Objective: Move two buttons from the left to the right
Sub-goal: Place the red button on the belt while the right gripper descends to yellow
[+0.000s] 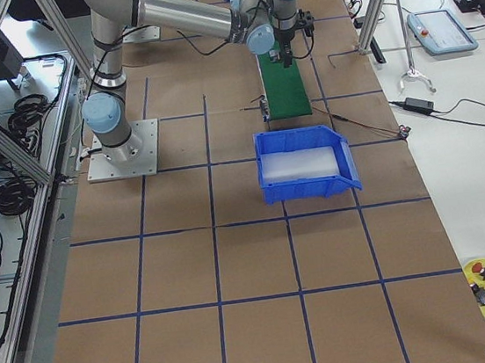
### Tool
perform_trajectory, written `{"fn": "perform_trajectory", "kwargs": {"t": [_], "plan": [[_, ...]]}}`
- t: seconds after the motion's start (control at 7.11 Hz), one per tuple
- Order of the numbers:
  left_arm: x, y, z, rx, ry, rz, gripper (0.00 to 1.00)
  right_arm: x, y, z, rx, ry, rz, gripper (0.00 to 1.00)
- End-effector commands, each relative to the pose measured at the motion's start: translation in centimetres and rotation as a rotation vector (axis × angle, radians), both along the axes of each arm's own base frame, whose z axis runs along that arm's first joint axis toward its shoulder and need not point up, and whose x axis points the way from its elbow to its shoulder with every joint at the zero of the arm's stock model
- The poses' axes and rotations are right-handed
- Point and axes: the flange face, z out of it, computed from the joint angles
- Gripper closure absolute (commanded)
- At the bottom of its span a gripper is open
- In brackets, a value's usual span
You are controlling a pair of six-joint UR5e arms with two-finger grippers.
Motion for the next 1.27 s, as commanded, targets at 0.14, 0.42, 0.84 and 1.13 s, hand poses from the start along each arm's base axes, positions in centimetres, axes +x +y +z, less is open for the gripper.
{"fn": "perform_trajectory", "kwargs": {"t": [0.14, 0.42, 0.84, 1.13], "plan": [[0.9, -0.6, 2.6, -0.041, -0.008, 0.025, 0.0, 0.2, -0.5, -2.5, 0.041, -0.024, 0.011, 0.0], [0.8, -0.6, 8.1, -0.028, -0.008, 0.023, 0.0, 0.2, -1.0, -3.8, 0.058, -0.01, 0.002, 0.0], [-1.7, 3.1, 18.1, 0.046, 0.006, 0.037, 0.0, -0.3, -1.7, -5.2, 0.078, 0.051, -0.026, 0.0], [-5.3, 6.8, 20.8, 0.063, 0.007, 0.046, 0.0, -0.4, -1.7, -5.5, 0.083, 0.057, -0.033, 0.0]]}}
